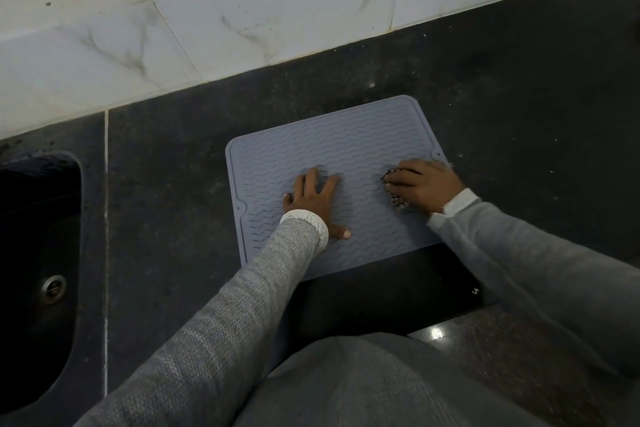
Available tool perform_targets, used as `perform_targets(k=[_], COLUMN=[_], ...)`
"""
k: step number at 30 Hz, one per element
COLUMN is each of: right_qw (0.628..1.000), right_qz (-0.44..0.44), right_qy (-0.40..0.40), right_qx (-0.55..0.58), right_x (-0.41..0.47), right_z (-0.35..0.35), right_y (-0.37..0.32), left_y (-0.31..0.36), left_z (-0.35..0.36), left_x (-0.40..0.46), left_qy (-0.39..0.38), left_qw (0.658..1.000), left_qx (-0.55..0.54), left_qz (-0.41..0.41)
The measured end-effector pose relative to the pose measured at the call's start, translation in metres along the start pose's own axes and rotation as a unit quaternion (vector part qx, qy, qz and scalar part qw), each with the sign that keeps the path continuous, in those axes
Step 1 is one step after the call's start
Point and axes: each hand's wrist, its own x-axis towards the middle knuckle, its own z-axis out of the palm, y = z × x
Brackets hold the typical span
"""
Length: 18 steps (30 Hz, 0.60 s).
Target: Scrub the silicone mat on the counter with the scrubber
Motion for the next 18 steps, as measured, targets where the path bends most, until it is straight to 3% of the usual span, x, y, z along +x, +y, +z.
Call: perform_targets(k=[7,12,15,18], right_qw=[0.999,0.999,0.999,0.999], right_qz=[0.033,0.013,-0.033,-0.005], right_qy=[-0.04,0.016,-0.02,-0.008], right_qx=[-0.008,0.035,0.021,0.045], right_x=[-0.035,0.003,0.027,0.019], right_z=[-0.015,-0.011,-0.008,-0.003], right_y=[0.037,0.005,-0.03,-0.026], left_y=[0.0,0.001,0.001,0.0], left_z=[0.002,0.002,0.003,0.003], left_x=[0.0,0.001,0.0,-0.001], left_qy=[0.006,0.005,0.004,0.001], left_qw=[1.0,1.0,1.0,1.0], left_qx=[-0.003,0.0,0.001,-0.005], left_qz=[-0.002,-0.003,-0.008,-0.006])
